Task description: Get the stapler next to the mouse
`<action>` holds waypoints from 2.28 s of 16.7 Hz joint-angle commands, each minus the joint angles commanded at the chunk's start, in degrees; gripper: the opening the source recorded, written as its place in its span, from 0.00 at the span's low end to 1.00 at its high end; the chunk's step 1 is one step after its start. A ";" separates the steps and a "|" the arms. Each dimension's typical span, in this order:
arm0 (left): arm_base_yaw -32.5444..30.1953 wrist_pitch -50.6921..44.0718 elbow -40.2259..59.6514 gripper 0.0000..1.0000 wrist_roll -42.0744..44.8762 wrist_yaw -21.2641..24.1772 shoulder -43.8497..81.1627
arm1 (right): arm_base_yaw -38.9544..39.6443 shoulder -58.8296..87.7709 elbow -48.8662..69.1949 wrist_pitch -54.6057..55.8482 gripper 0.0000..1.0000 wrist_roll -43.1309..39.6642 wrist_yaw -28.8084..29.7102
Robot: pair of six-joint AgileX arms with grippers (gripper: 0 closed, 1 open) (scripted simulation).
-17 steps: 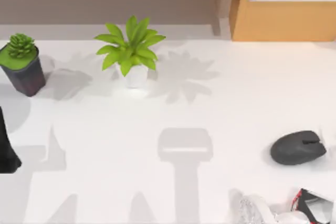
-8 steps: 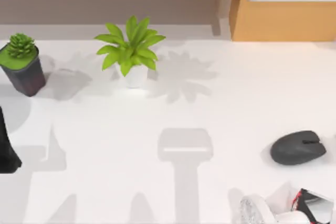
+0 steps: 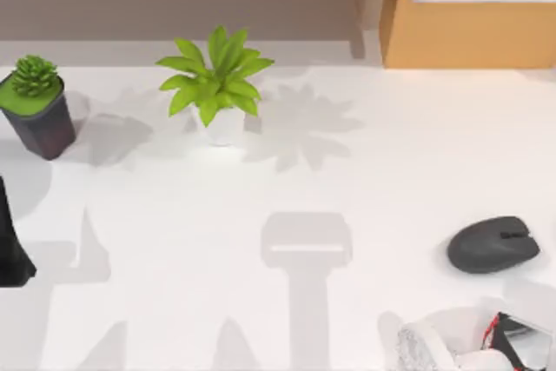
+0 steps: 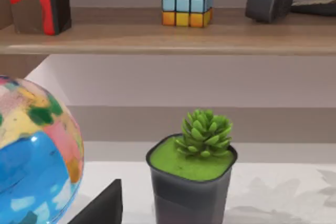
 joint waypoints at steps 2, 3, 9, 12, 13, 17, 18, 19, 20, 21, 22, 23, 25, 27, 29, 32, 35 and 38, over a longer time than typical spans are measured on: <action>0.00 0.00 0.00 1.00 0.00 0.00 0.00 | -1.32 6.33 3.47 -4.01 1.00 0.97 -0.01; 0.00 0.00 0.00 1.00 0.00 0.00 0.00 | -1.82 8.62 4.78 -5.52 1.00 1.33 -0.02; 0.00 0.00 0.00 1.00 0.00 0.00 0.00 | -2.53 11.76 6.63 -7.66 1.00 1.85 -0.03; 0.00 0.00 0.00 1.00 0.00 0.00 0.00 | -2.38 12.12 5.72 -6.52 1.00 1.93 -0.03; 0.00 0.00 0.00 1.00 0.00 0.00 0.00 | -2.41 12.82 4.99 -5.15 1.00 1.99 -0.03; 0.00 0.00 0.00 1.00 0.00 0.00 0.00 | -2.37 16.45 1.00 3.15 1.00 2.06 -0.04; 0.00 0.00 0.00 1.00 0.00 0.00 0.00 | -2.36 17.23 0.10 4.66 1.00 2.08 -0.04; 0.00 0.00 0.00 1.00 0.00 0.00 0.00 | -2.36 17.78 -0.46 5.54 1.00 2.09 -0.04; 0.00 0.00 0.00 1.00 0.00 0.00 0.00 | -2.37 17.98 -0.63 5.81 1.00 2.10 -0.04; 0.00 0.00 0.00 1.00 0.00 0.00 0.00 | -2.37 17.98 -0.63 5.81 1.00 2.10 -0.04; 0.00 0.00 0.00 1.00 0.00 0.00 0.00 | -2.37 17.98 -0.63 5.81 1.00 2.10 -0.04; 0.00 0.00 0.00 1.00 0.00 0.00 0.00 | -2.37 17.98 -0.63 5.81 1.00 2.10 -0.04; 0.00 0.00 0.00 1.00 0.00 0.00 0.00 | -2.37 17.98 -0.63 5.81 0.85 2.10 -0.04; 0.00 0.00 0.00 1.00 0.00 0.00 0.00 | -2.37 17.98 -0.63 5.81 0.70 2.10 -0.04; 0.00 0.00 0.00 1.00 0.00 0.00 0.00 | -2.37 17.98 -0.63 5.81 0.55 2.10 -0.04; 0.00 0.00 0.00 1.00 0.00 0.00 0.00 | -2.37 17.98 -0.63 5.81 0.32 2.10 -0.04; 0.00 0.00 0.00 1.00 0.00 0.00 0.00 | -2.37 17.98 -0.63 5.81 0.10 2.10 -0.04; 0.00 0.00 0.00 1.00 0.00 0.00 0.00 | -2.37 17.98 -0.63 5.81 0.00 2.10 -0.04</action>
